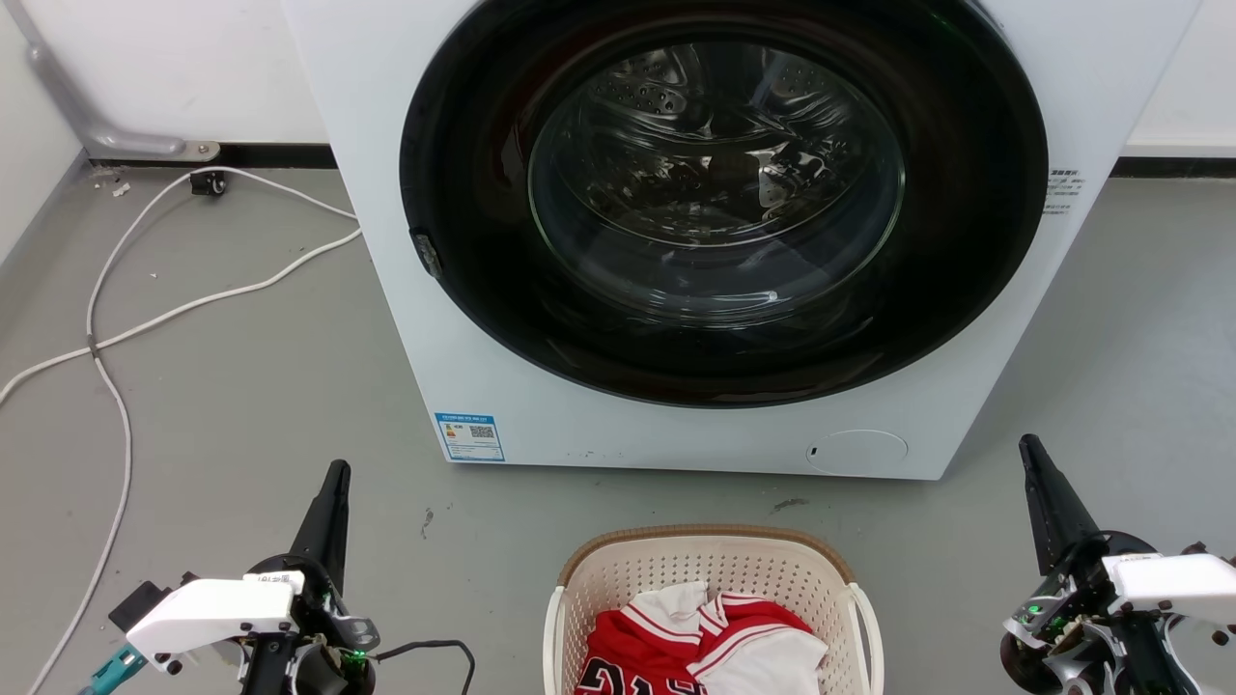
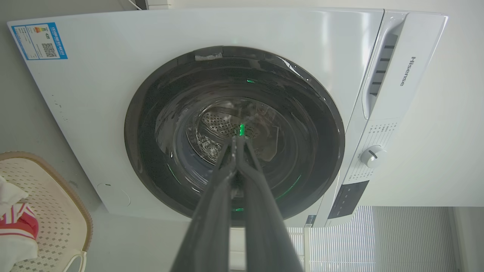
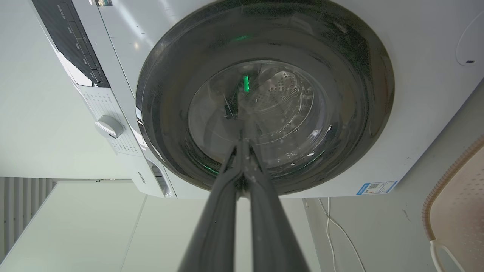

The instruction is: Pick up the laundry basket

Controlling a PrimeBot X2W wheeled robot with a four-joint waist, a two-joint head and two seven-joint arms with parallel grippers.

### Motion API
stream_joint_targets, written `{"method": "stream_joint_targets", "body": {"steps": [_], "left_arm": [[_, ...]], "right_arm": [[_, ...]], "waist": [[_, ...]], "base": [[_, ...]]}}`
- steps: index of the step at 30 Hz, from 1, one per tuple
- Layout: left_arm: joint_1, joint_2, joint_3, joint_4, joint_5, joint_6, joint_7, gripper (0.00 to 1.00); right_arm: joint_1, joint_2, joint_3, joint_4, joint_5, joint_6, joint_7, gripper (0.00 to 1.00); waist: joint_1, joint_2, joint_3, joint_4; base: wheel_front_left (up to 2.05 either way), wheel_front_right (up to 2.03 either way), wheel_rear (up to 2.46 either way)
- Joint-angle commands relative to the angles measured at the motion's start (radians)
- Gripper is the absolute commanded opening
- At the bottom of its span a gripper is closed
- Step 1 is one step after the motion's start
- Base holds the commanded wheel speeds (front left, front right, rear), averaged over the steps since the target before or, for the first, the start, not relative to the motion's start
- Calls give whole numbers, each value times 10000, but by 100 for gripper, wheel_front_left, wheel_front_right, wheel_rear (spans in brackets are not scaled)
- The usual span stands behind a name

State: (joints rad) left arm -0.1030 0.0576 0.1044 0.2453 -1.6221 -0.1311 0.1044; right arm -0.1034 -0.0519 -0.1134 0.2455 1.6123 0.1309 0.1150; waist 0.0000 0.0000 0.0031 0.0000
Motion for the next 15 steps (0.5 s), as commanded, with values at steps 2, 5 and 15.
{"method": "stream_joint_targets", "body": {"steps": [2,5,15], "left_arm": [[-104,-6,28,11,24,-23,59,0],[-105,-10,35,11,30,-23,62,0],[56,-23,-1,94,10,4,11,0]], "right_arm": [[-120,16,-9,9,8,-3,18,0],[-120,16,-10,9,7,-3,19,0],[64,10,7,88,-17,0,-13,0]], "waist": [[0,0,0,0],[0,0,0,0],[0,0,0,0]], "base": [[0,0,0],[0,0,0],[0,0,0]]}}
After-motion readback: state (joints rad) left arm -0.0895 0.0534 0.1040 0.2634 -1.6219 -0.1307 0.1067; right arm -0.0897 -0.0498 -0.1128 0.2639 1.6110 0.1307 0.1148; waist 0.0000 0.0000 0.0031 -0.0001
